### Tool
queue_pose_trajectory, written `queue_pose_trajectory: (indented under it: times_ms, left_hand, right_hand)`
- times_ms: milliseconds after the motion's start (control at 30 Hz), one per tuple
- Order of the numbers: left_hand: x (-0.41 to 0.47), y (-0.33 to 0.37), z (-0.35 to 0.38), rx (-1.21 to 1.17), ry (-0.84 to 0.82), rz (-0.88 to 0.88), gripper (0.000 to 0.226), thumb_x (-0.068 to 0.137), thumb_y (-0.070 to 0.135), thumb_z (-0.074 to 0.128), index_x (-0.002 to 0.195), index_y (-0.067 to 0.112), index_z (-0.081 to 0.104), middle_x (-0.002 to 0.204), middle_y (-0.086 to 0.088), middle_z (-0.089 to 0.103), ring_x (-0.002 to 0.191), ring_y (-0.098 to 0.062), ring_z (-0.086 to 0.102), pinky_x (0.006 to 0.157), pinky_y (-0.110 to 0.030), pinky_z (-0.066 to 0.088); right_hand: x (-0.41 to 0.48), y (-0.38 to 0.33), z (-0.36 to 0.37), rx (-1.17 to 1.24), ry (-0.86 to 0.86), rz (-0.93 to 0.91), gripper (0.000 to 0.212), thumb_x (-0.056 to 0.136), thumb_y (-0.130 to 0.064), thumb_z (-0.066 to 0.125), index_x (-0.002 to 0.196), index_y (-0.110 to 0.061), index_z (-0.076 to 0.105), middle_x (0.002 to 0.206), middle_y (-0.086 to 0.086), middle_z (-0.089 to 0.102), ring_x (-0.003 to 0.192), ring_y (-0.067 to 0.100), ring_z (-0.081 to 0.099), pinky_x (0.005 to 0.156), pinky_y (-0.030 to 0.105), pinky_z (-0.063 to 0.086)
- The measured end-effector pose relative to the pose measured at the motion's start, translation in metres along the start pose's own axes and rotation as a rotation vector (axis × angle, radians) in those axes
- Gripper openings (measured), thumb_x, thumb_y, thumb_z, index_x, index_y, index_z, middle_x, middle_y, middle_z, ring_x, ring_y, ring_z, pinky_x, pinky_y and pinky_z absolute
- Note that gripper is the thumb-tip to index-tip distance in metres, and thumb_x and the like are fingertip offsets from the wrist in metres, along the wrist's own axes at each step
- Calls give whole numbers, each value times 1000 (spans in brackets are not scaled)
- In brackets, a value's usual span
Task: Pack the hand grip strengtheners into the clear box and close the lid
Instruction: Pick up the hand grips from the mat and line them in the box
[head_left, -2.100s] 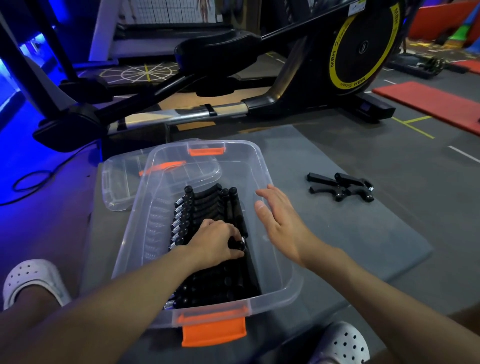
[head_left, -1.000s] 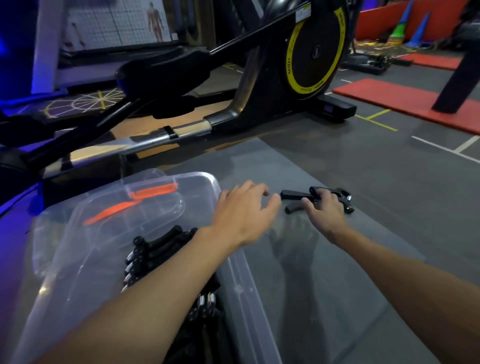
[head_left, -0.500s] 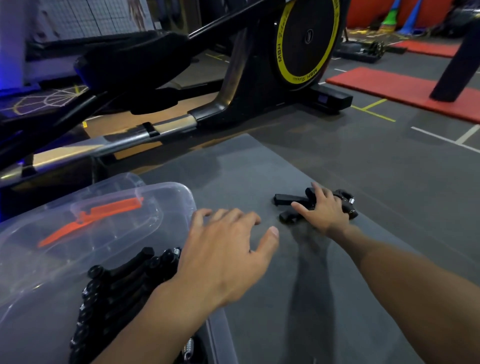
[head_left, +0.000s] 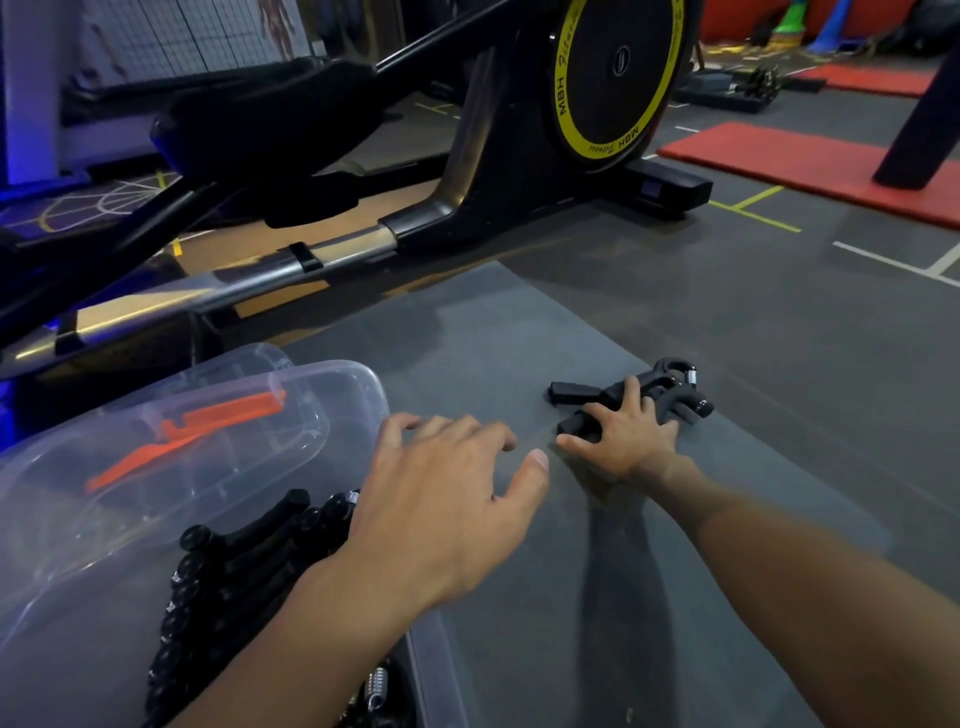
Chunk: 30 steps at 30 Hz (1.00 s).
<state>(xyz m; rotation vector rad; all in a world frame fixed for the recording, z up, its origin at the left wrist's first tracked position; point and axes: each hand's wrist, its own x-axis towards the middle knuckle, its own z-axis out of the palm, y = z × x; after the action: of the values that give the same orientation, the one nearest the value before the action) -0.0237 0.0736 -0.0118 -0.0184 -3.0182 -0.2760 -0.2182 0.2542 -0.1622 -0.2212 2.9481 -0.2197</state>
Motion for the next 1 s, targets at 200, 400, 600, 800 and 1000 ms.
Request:
queue_pose_trajectory:
  times_ms: [200,400,600,800,1000]
  left_hand:
    - [1,1,0,14,5,0,68,81,65,3,110,36,57,113,15,64,115,-4,51,109,-34,20]
    - [3,0,1,14,-10,-4,61,86,63,11,109,34,60,112,11,66,112,-10,54,107,-38,24]
    - [3,1,-1,10,-22,-1,58,90,61,16,110,32,62,112,7,67,110,-17,56,104,-42,28]
    - [2,0,-3,9,-10,10,55,92,59,16,100,31,62,104,5,69,100,-20,58,101,-44,31]
    - [4,-2,-1,7,-11,11,54,93,58,17,98,31,63,99,6,69,96,-18,58,101,-43,30]
  right_hand:
    - [-23,-8,6,10,5,-34,76,68,-88,41,131,-47,46,159,8,2,140,35,19,104,58,26]
    - [-72,-21,13,-19,-39,-150,74,68,-87,43,130,-47,44,160,9,-2,140,34,17,104,57,26]
    - [-134,-27,19,-38,-150,-301,75,75,-82,45,139,-44,38,160,11,-7,144,32,13,107,56,27]
    - [-170,-23,11,-74,-147,-383,72,81,-79,27,144,-44,30,158,5,7,142,27,21,108,55,25]
    - [-151,4,-11,108,50,-287,77,82,-70,50,148,-43,21,151,-5,29,139,25,25,106,45,27]
